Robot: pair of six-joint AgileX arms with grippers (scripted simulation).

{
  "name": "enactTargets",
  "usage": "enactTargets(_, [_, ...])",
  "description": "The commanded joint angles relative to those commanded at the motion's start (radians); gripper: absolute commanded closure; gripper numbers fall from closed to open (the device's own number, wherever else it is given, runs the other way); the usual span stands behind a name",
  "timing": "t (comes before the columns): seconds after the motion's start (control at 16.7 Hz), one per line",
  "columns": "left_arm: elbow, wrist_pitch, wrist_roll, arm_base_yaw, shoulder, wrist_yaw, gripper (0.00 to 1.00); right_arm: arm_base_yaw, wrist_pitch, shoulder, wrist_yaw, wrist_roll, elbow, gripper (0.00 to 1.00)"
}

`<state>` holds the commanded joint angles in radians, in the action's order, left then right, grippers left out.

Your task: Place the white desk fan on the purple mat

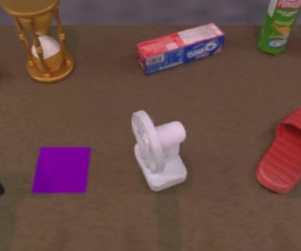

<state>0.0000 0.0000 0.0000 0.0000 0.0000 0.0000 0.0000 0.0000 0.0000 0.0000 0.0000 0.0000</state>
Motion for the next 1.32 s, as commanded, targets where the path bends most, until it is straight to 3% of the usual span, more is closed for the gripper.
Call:
enactTargets(0.24, [0.03,-0.029,-0.019,-0.014,0.031,0.001,0.0,0.0,0.0,0.0,0.0,0.0,0.0,0.0])
enactTargets(0.54, [0.285,-0.247,-0.165,-0.113,0.292,0.004,0.0,0.0,0.0,0.0,0.0,0.0,0.0,0.0])
enactTargets(1.32, [1.591,-1.144,-0.811,-0.519,1.65,0.002,0.0,0.0,0.0,0.0,0.0,0.0,0.0,0.0])
